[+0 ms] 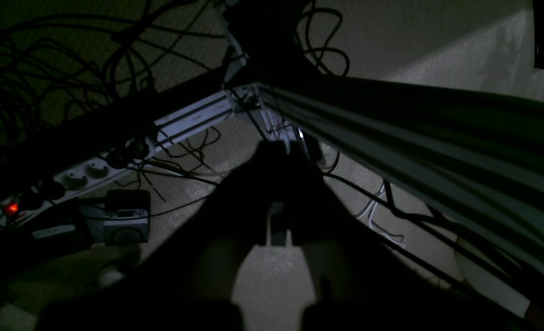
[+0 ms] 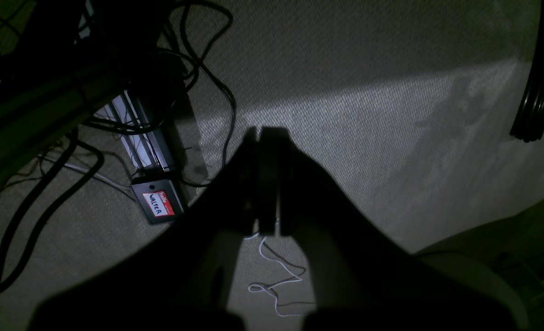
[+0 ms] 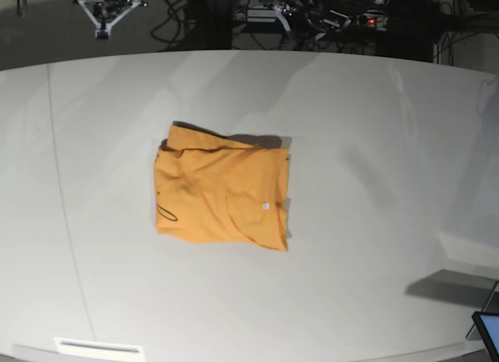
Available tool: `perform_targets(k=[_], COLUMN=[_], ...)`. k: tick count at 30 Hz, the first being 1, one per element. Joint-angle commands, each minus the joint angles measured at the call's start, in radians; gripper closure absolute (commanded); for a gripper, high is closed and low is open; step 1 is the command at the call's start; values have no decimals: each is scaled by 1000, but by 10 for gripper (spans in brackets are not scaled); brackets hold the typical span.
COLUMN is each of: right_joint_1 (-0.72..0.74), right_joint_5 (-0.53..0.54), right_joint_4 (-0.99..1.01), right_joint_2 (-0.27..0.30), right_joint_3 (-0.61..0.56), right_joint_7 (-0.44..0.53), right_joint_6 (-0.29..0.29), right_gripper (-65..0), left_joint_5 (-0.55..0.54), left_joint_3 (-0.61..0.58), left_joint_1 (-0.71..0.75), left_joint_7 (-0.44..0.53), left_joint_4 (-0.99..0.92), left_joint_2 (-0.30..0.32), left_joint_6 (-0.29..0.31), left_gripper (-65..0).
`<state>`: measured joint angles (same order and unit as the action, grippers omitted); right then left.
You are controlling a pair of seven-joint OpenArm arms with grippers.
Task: Fold the T-shirt properly
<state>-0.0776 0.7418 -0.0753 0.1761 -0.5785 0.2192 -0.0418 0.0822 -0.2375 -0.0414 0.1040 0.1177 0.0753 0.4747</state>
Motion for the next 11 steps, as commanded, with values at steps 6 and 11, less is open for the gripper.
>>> perform_targets(k=[6,11], right_joint_1=[-3,-3], right_joint_5=[2,2], right_joint_4=[1,1], right_joint_2=[9,9], right_joint_3=[-1,-1], right_joint_7=[6,7], right_joint_6=[-3,-3], right_gripper=[-3,-3], left_joint_5=[1,1], left_joint_3=[0,0], left_joint_1=[5,2], left_joint_7=[7,7], left_joint_4=[1,1], left_joint_2=[1,-25], left_joint_6=[9,9], left_gripper=[0,0])
